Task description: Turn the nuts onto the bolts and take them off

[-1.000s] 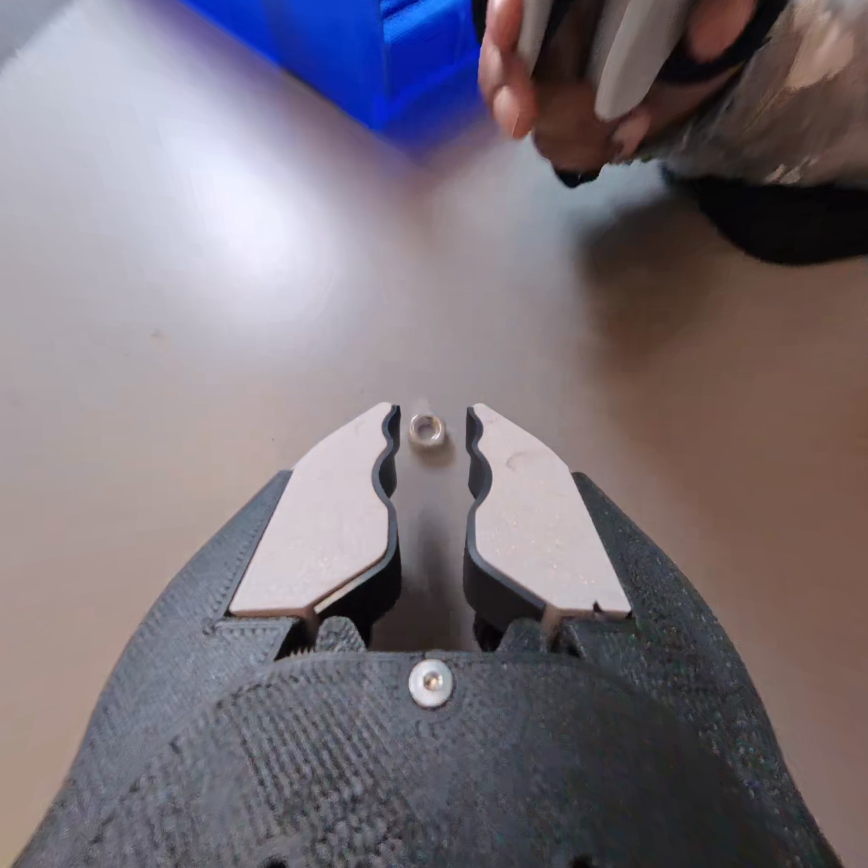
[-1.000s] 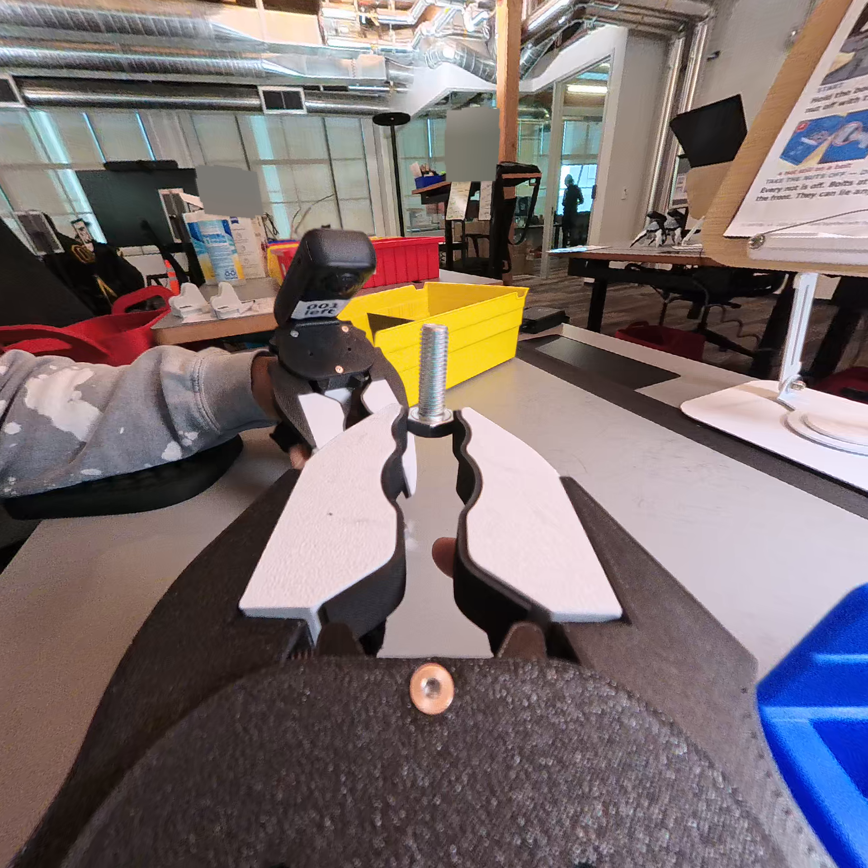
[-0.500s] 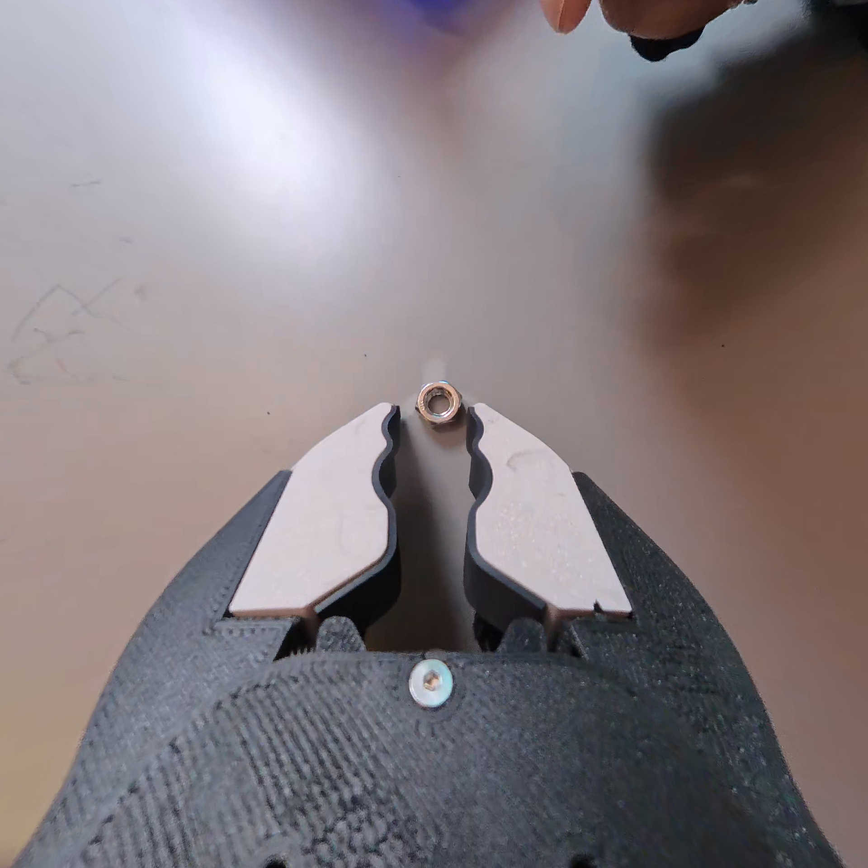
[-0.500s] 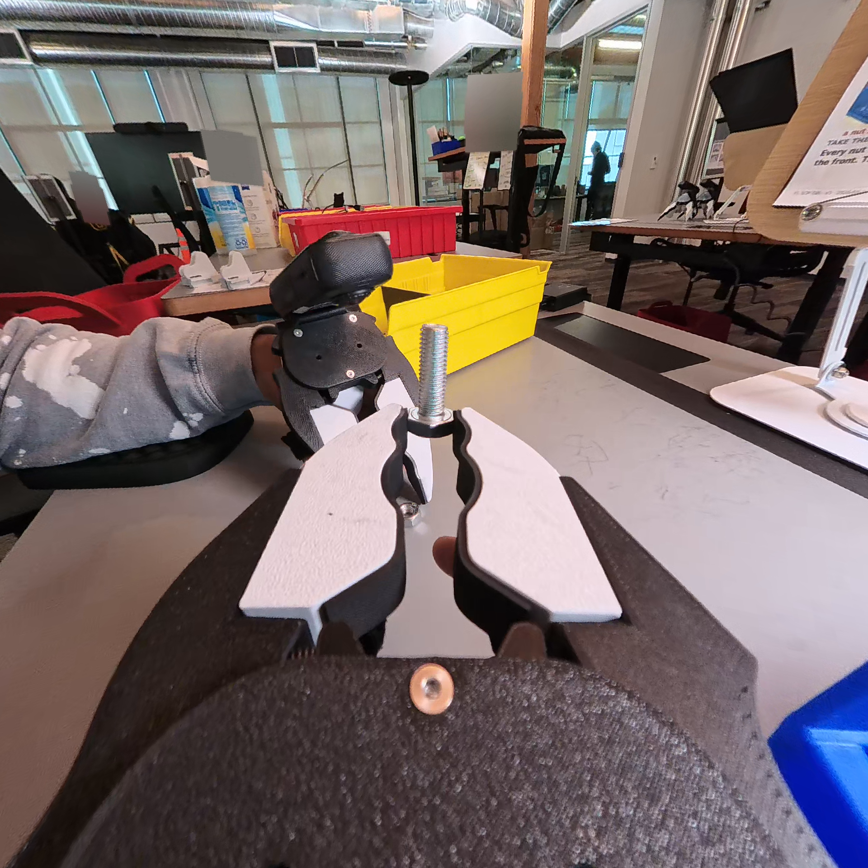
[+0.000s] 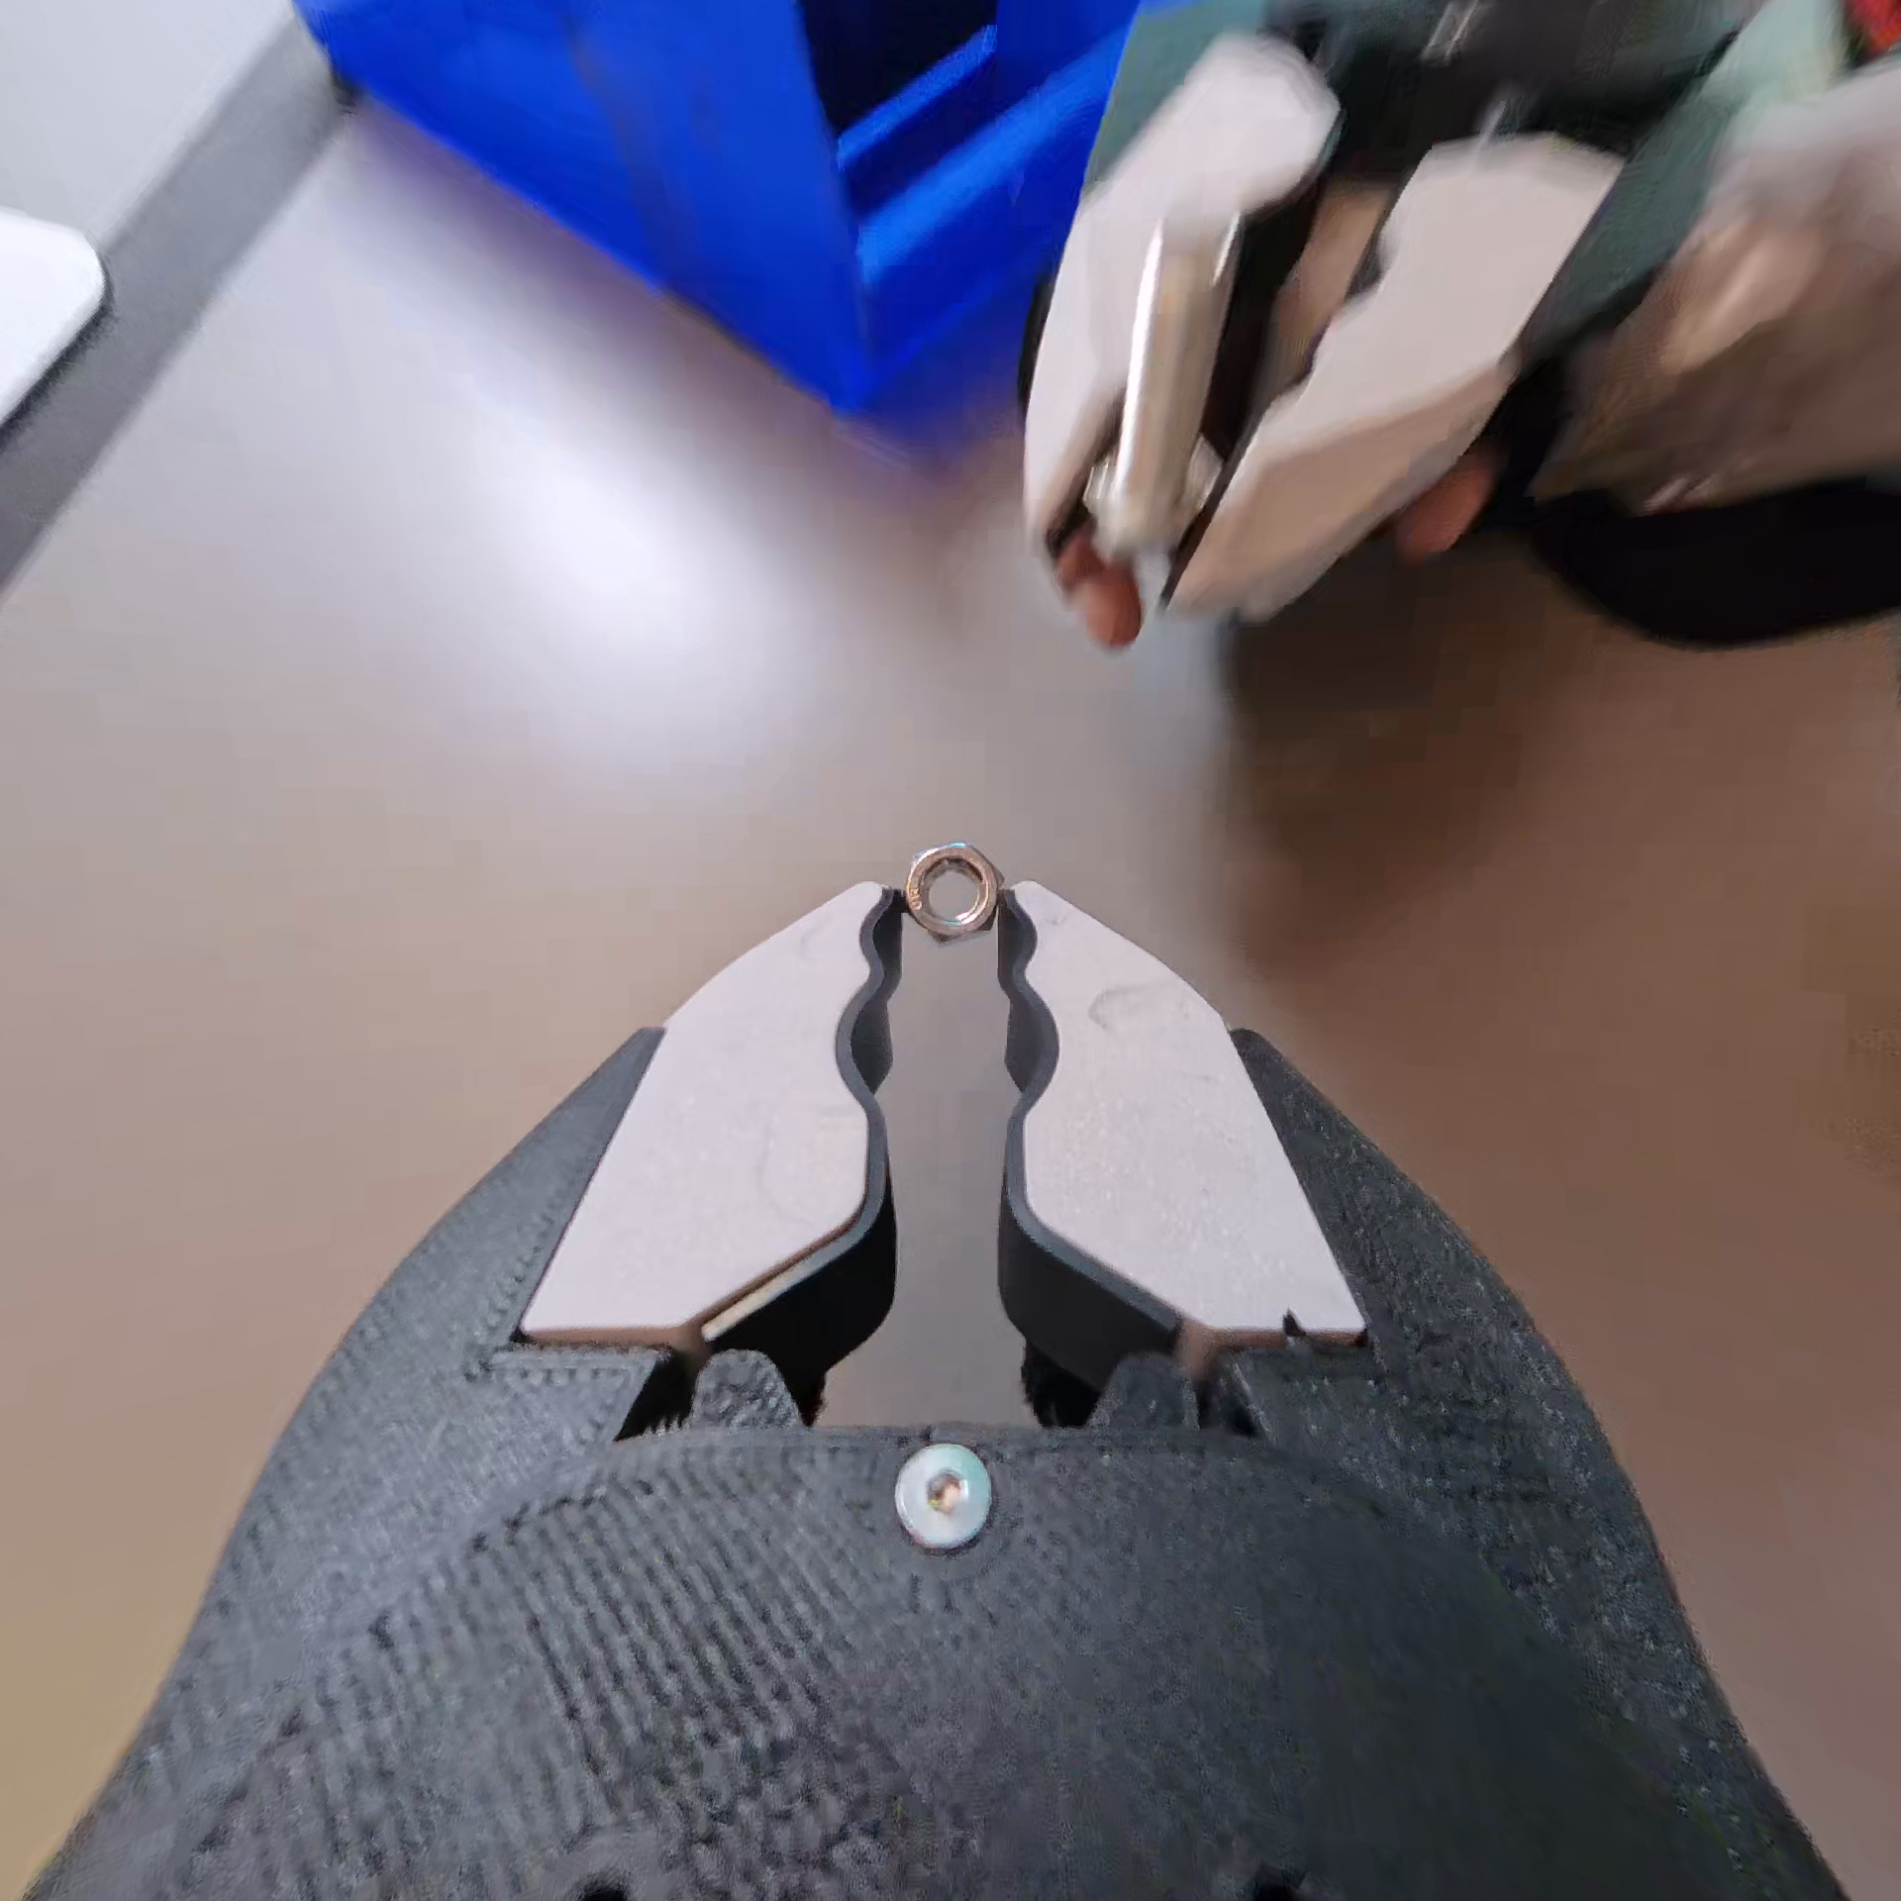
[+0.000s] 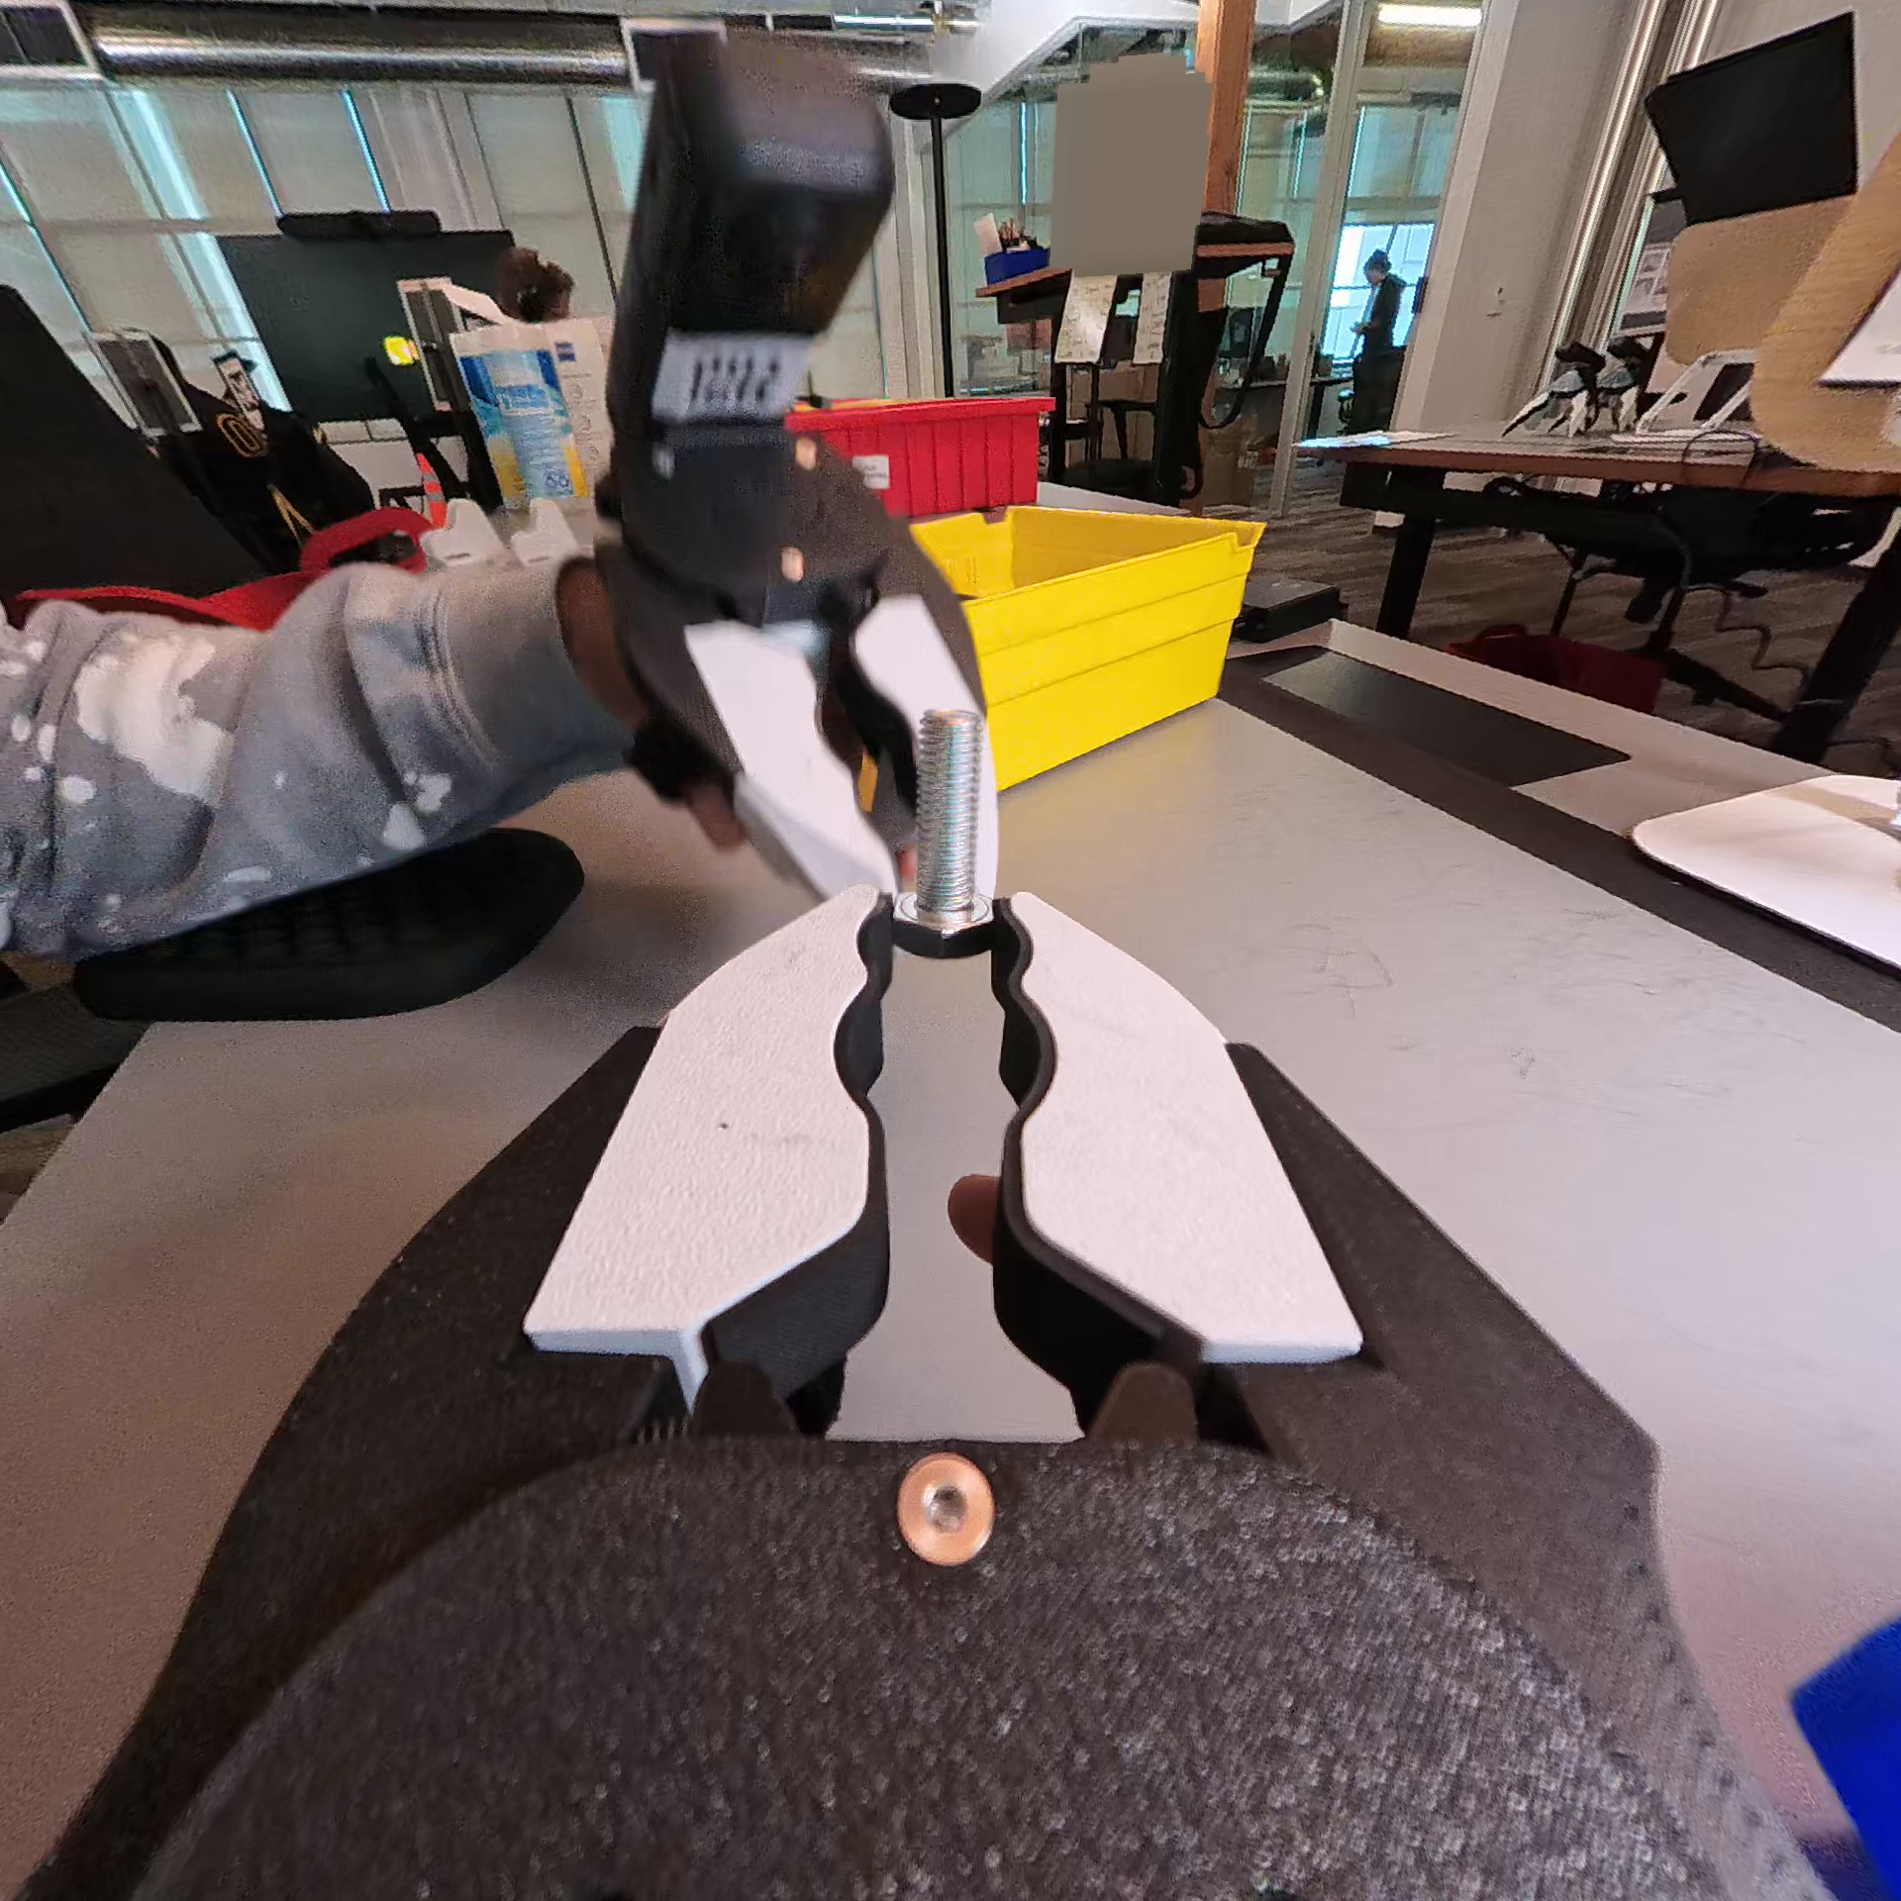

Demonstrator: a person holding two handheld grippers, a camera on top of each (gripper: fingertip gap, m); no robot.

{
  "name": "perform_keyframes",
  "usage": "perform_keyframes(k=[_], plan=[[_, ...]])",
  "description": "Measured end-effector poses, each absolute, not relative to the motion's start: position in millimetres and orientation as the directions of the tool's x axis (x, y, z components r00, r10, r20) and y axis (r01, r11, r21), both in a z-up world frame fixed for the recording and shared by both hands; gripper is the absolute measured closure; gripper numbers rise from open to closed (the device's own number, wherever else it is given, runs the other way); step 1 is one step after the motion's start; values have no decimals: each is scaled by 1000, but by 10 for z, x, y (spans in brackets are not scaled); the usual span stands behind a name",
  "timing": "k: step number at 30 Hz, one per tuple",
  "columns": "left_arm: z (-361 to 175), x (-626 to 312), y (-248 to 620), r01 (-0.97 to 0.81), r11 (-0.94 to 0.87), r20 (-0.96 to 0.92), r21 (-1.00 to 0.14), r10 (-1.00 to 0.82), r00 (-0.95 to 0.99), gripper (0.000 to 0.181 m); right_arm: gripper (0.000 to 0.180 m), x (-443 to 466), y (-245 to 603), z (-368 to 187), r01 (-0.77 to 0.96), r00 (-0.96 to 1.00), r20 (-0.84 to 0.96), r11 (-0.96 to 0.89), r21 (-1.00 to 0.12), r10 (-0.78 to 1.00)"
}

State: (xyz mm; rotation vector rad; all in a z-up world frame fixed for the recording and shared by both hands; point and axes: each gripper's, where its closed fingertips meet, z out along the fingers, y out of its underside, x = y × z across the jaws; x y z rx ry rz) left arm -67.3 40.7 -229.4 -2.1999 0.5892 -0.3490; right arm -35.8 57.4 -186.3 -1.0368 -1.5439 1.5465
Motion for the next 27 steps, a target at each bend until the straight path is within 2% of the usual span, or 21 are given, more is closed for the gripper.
perform_keyframes(k=[1,5,8,14,27], plan=[[-2121,-654,410,-287,-541,65,-791,-539,840,162,162,-359,555,-1868,53,-433,-58,-38,-998,900],[-1560,-534,405,-332,-508,80,-795,-629,773,162,162,-365,474,-1840,28,-439,-51,-43,-999,897],[-1356,-391,417,-392,-514,88,-763,-684,725,162,162,-368,434,-1800,7,-434,-41,-41,-999,900],[-1399,-220,475,-497,-543,86,-677,-729,679,162,162,-349,426,-1720,-25,-422,-29,-43,-999,906],[-1465,-257,497,-555,-562,53,-613,-730,681,162,162,-380,436,-1792,5,-389,28,33,-999,921]])
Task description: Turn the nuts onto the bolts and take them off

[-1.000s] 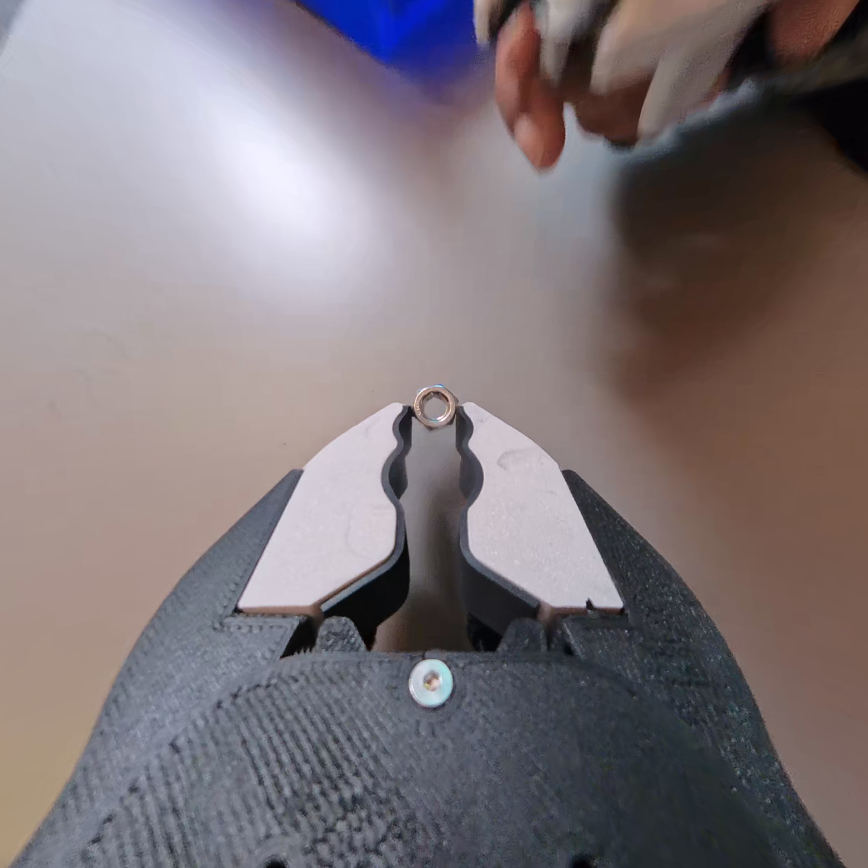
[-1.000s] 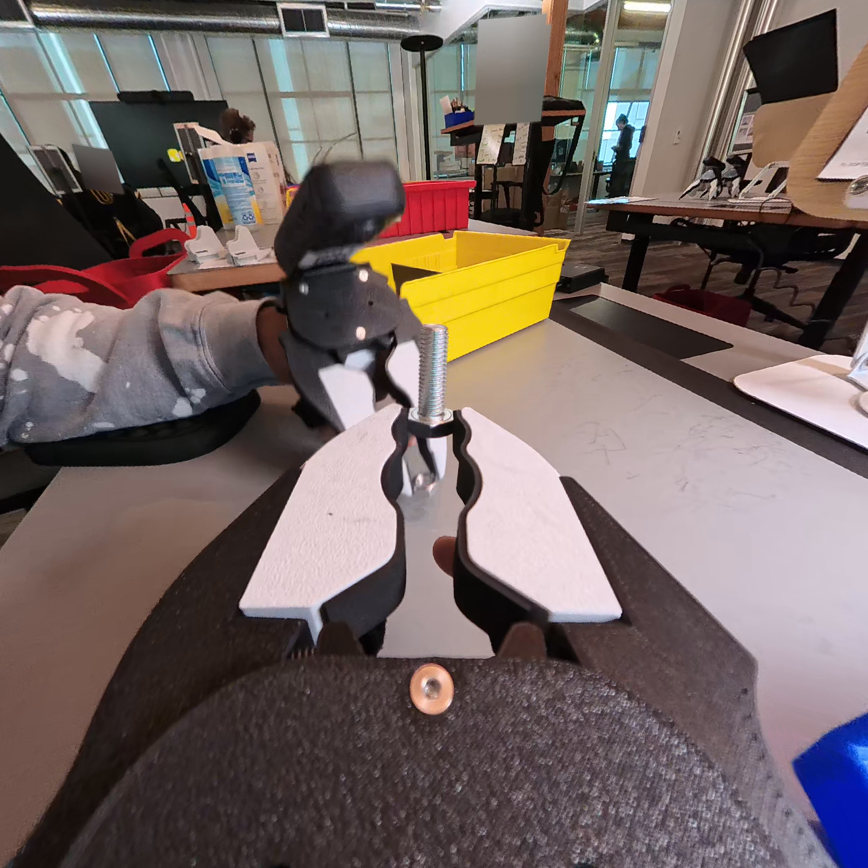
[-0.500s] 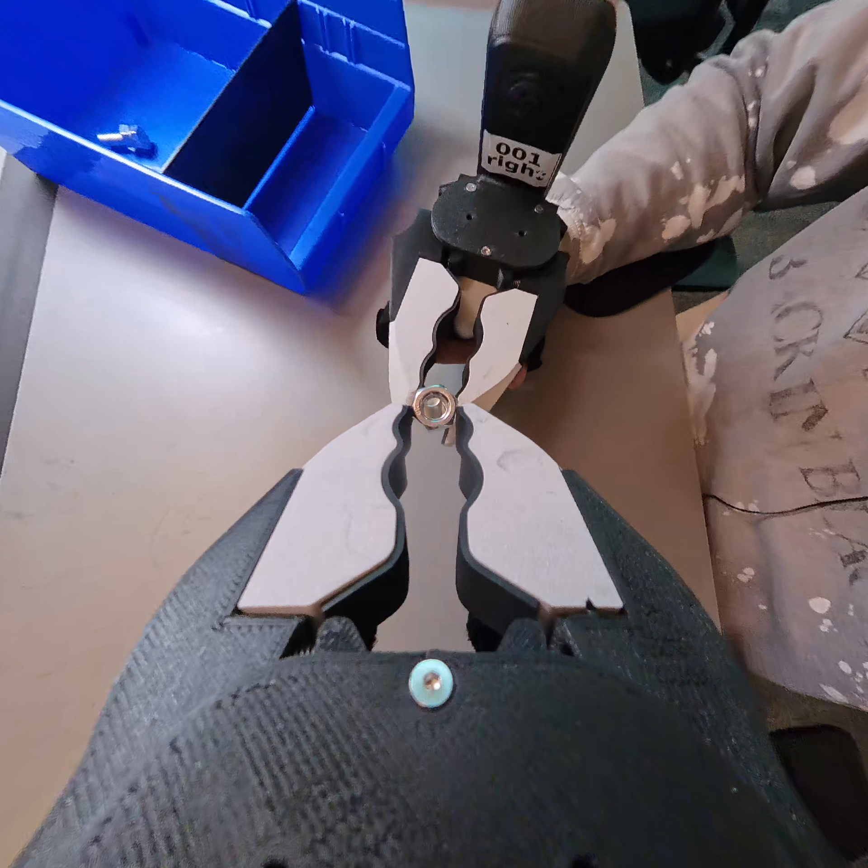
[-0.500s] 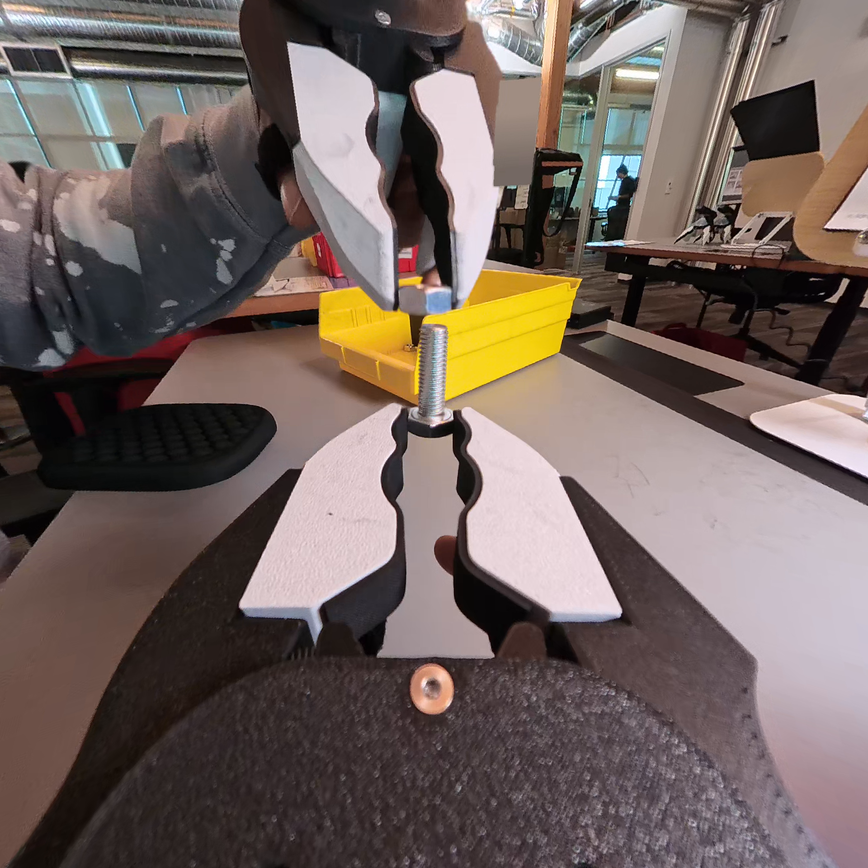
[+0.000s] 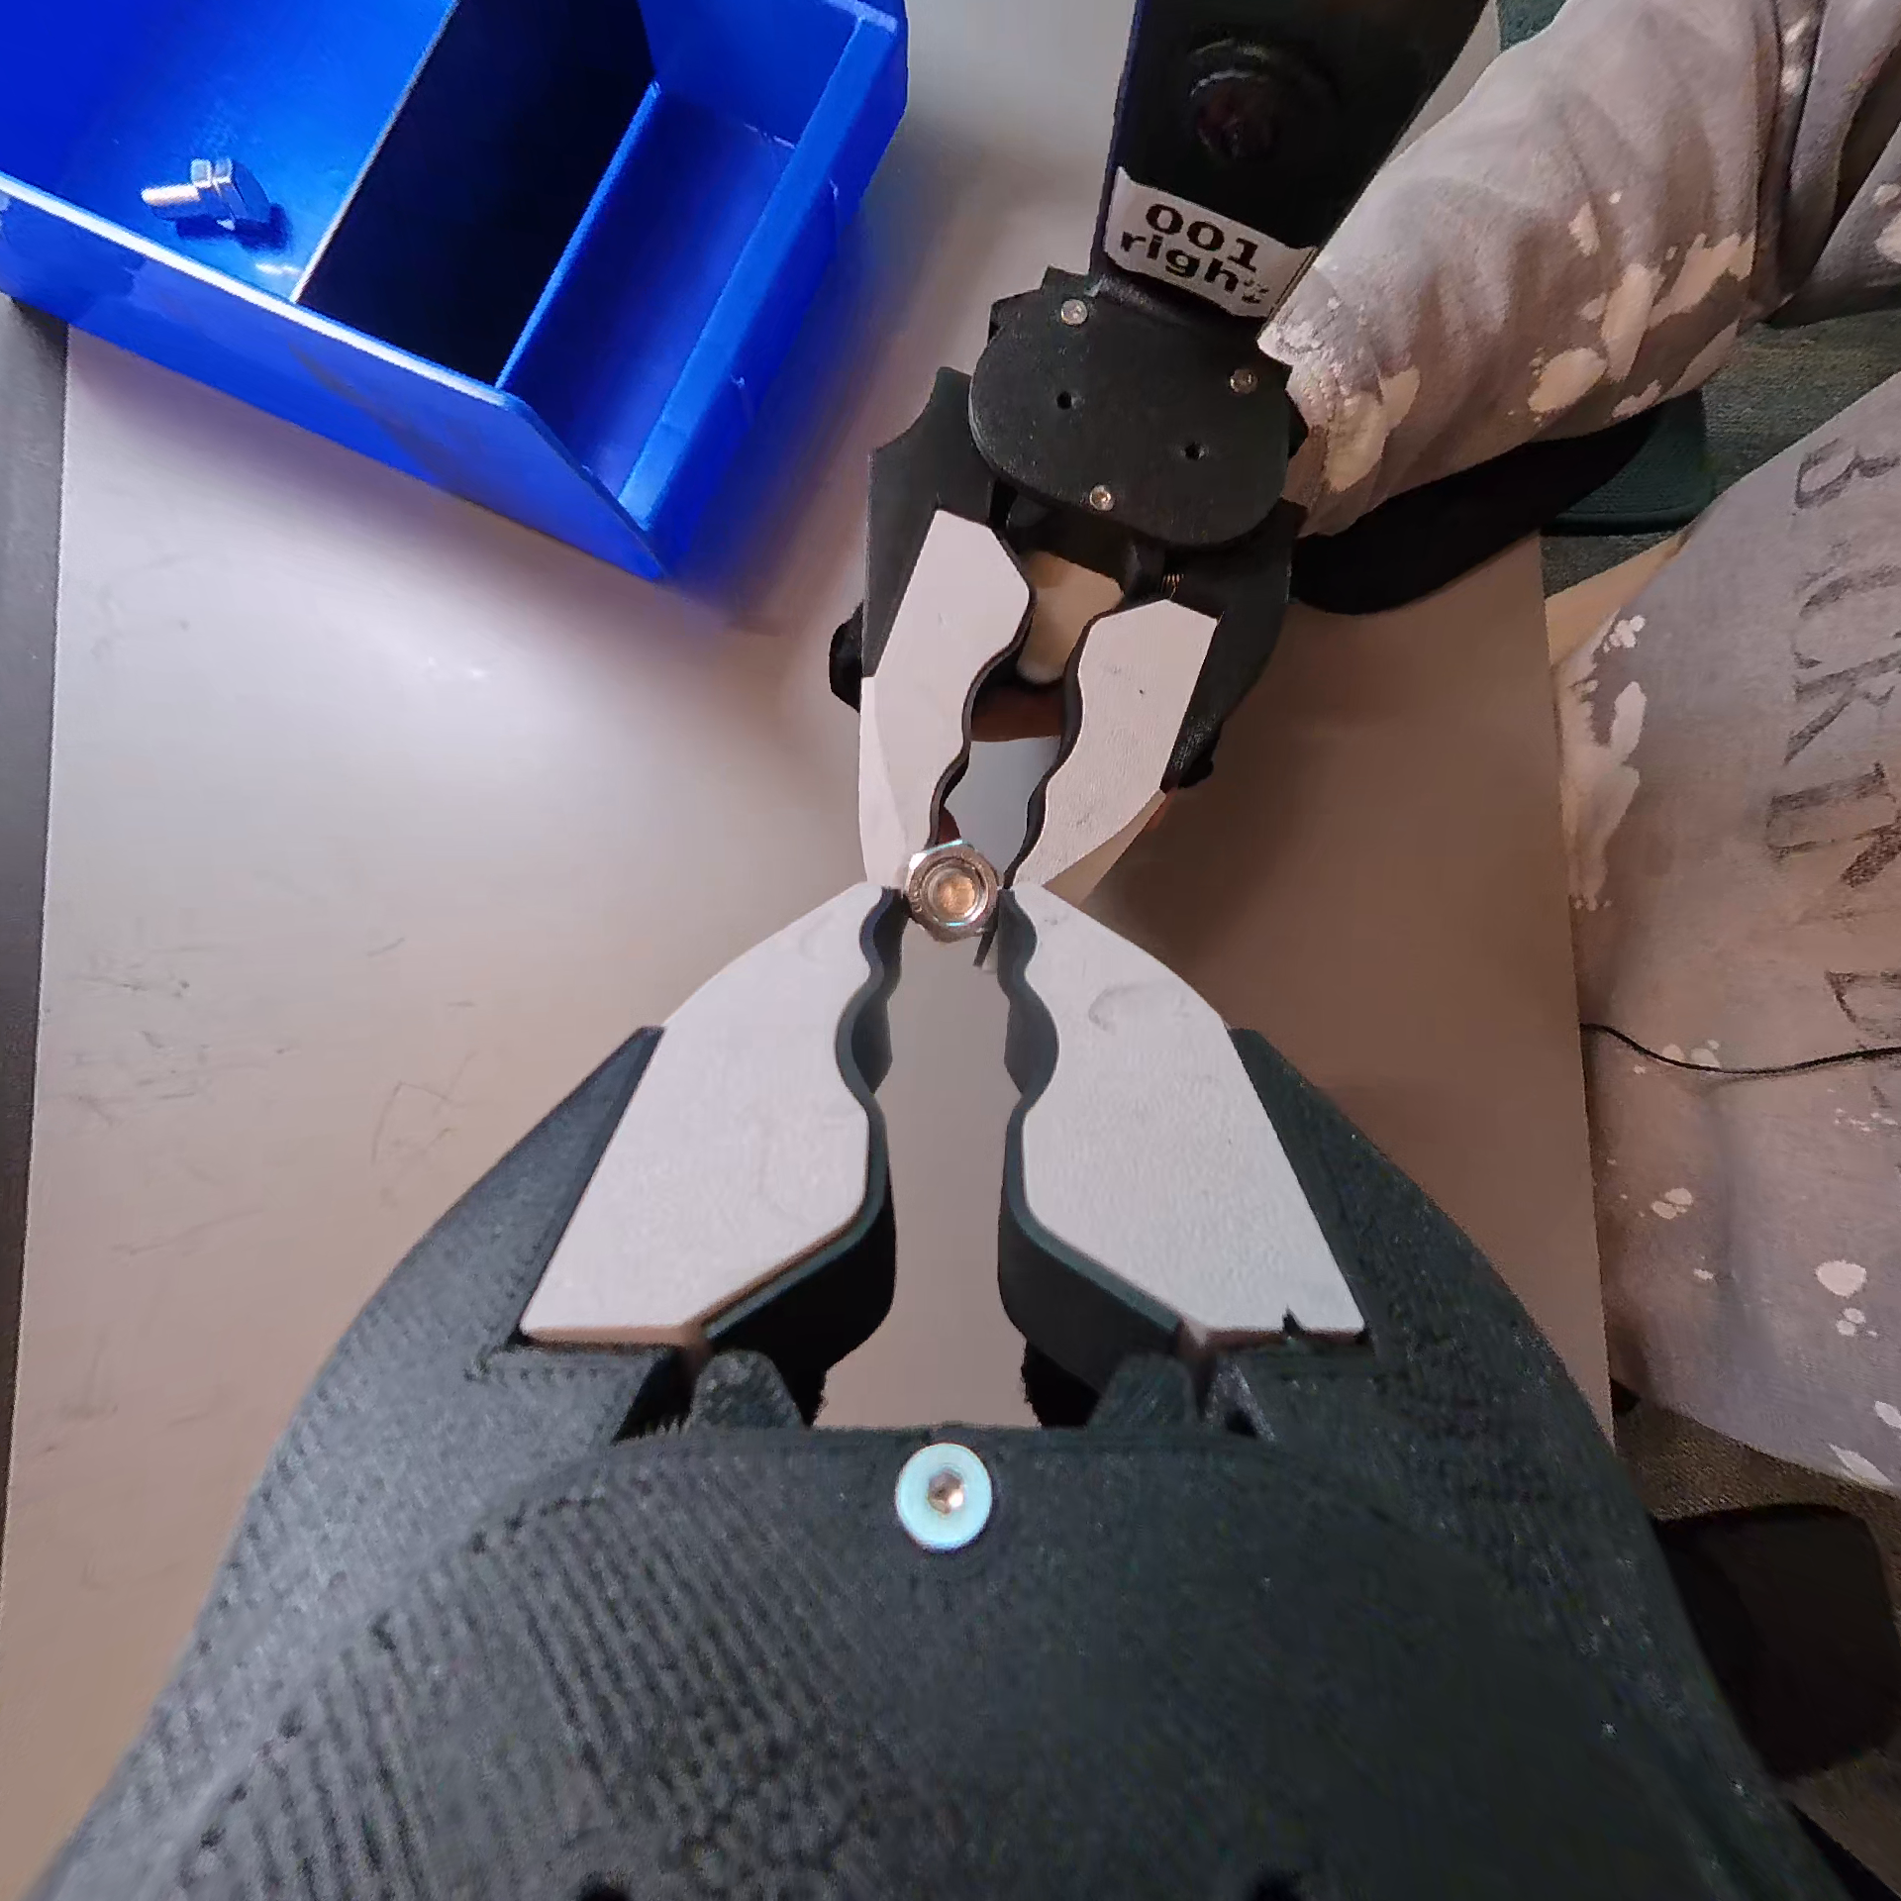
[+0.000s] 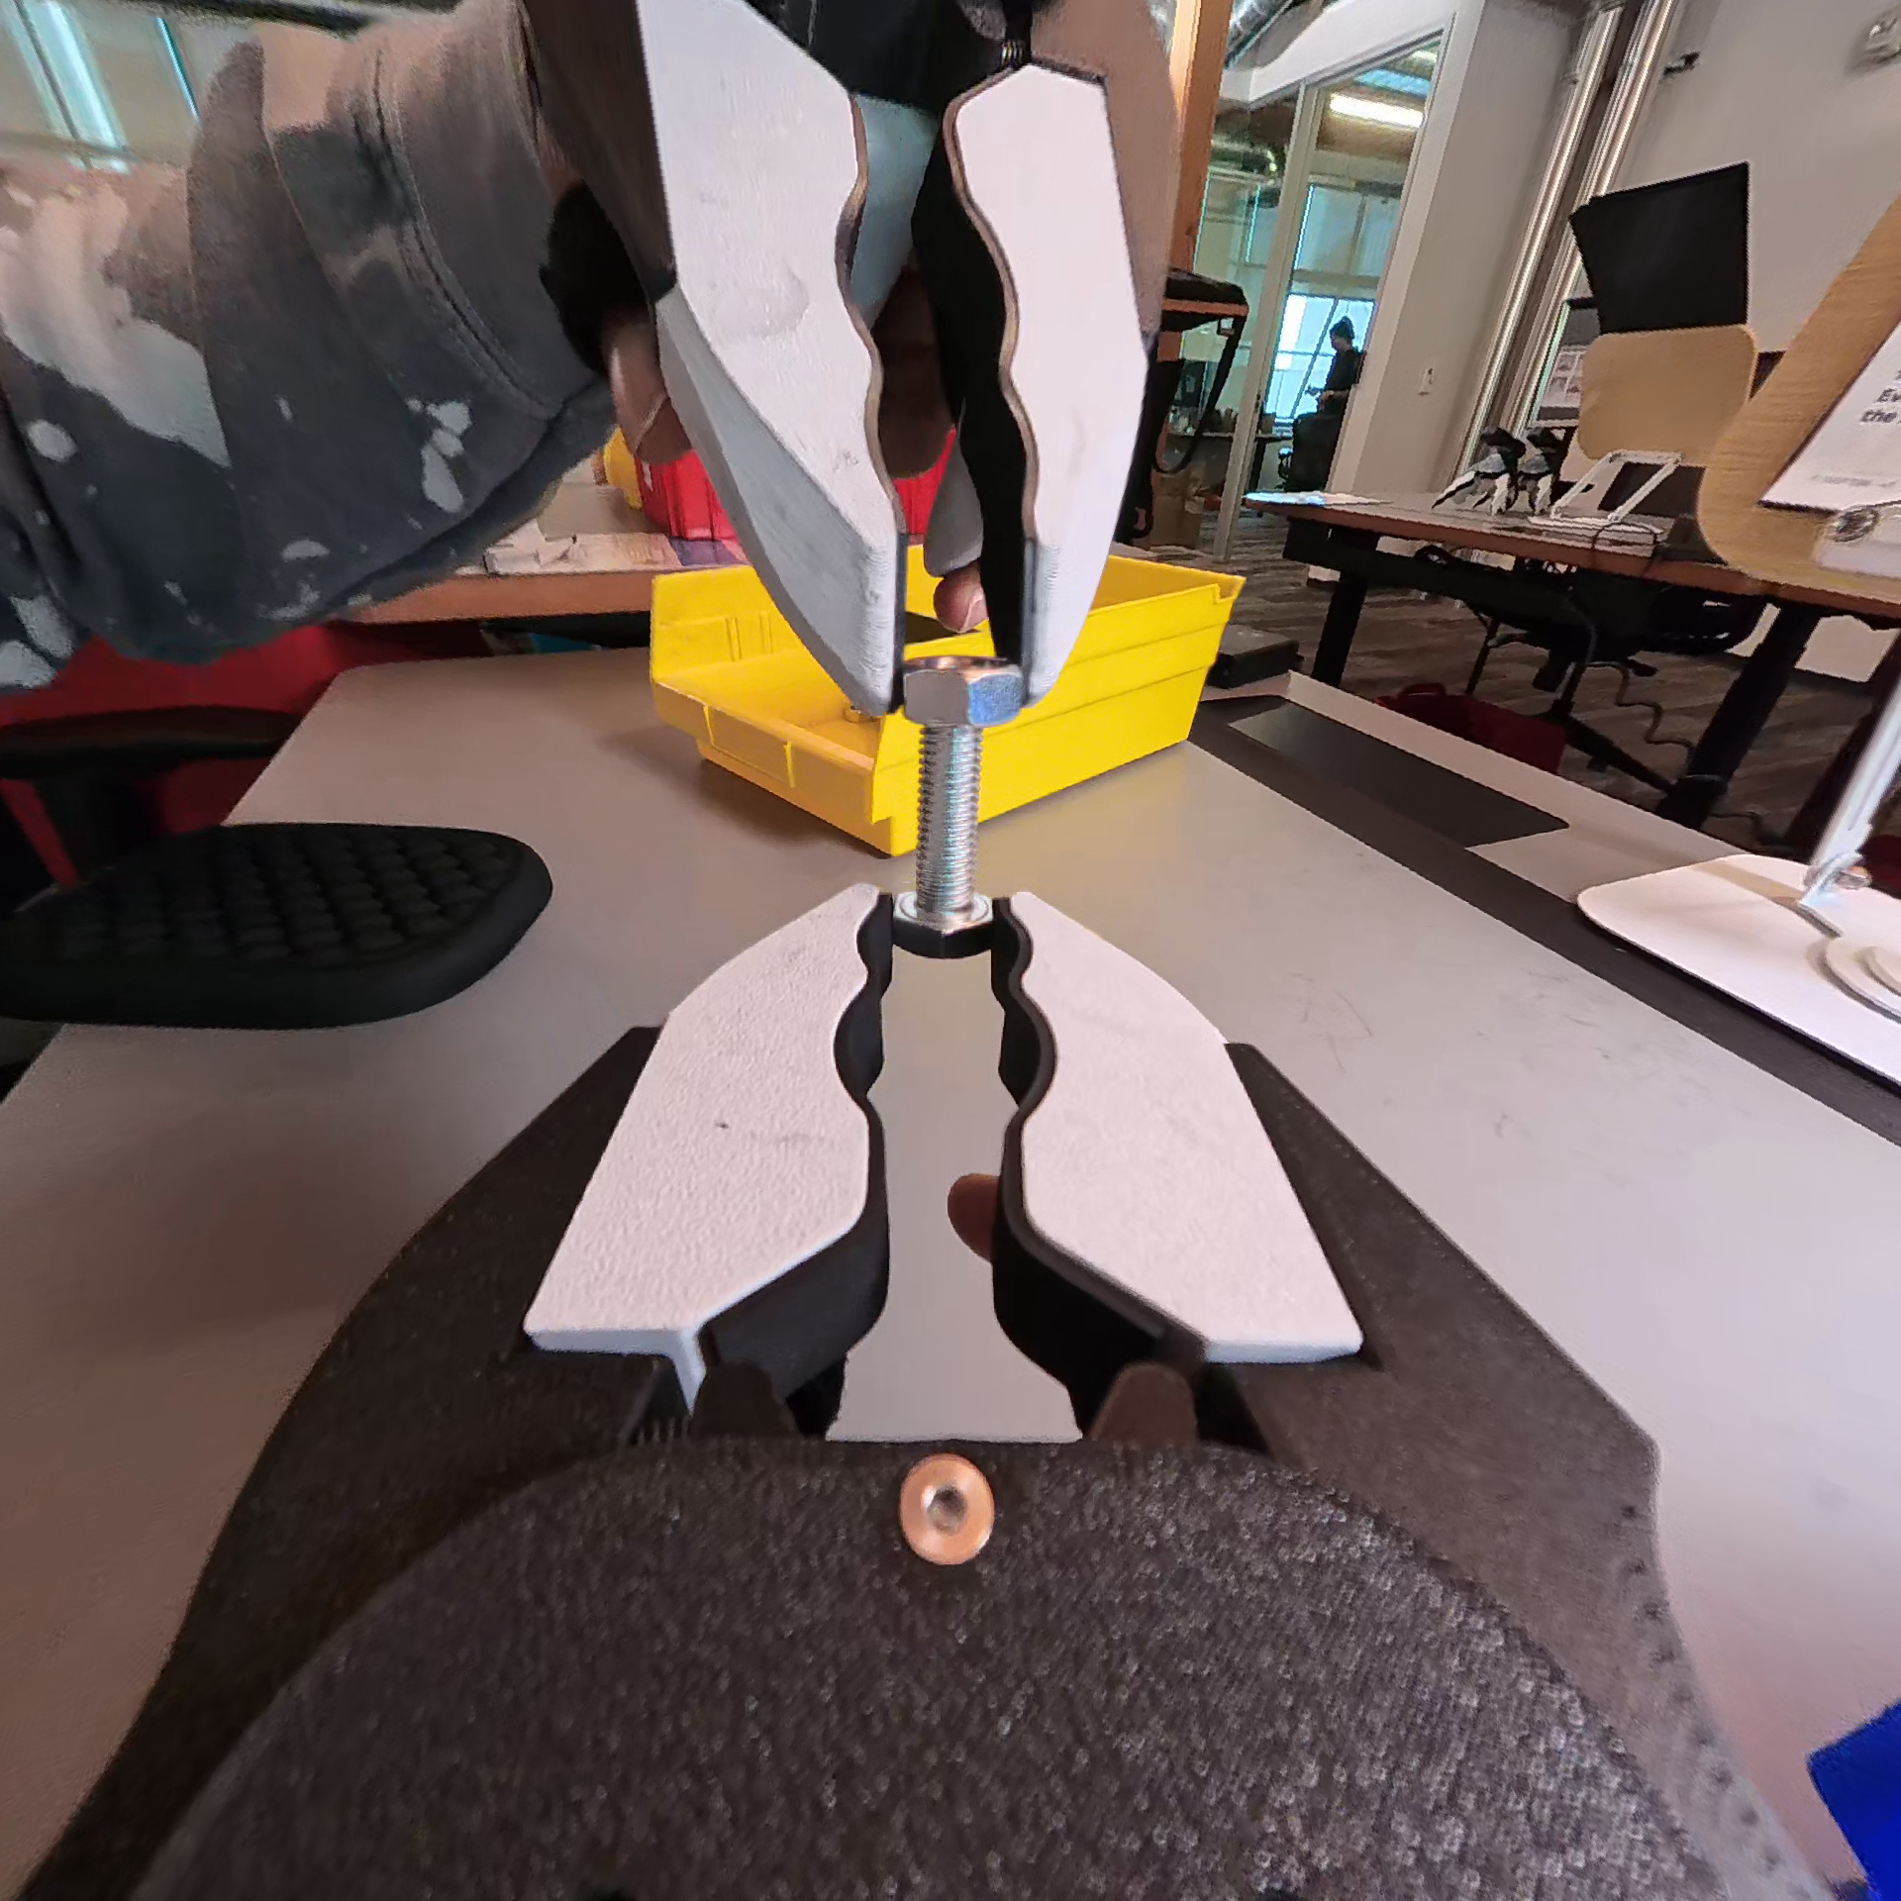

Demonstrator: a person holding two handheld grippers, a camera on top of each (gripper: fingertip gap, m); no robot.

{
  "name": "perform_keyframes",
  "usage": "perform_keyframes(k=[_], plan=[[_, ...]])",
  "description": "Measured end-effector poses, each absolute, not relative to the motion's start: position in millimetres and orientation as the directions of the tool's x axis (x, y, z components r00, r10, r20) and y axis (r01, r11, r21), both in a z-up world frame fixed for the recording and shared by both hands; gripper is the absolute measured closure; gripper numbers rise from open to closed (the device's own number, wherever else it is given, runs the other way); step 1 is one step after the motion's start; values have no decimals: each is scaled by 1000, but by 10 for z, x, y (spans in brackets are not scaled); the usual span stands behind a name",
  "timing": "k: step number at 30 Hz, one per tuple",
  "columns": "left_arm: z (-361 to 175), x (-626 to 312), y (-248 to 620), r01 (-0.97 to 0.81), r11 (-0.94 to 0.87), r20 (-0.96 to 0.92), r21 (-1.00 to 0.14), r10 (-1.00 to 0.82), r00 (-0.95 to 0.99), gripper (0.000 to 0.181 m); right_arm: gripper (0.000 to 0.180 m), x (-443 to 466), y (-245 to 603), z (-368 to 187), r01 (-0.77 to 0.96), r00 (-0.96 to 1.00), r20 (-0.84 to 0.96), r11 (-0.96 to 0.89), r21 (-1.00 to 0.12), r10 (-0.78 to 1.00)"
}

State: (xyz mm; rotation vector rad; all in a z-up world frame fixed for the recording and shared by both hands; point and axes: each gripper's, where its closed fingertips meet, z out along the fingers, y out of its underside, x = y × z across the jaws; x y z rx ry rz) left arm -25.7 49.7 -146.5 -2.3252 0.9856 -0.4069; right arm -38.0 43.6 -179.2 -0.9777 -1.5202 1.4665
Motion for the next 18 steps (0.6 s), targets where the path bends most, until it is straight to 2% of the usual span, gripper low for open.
perform_keyframes(k=[18], plan=[[-1502,-265,467,-574,-588,69,-570,-730,680,162,162,-392,406,-1809,11,-394,9,14,-1000,919]])
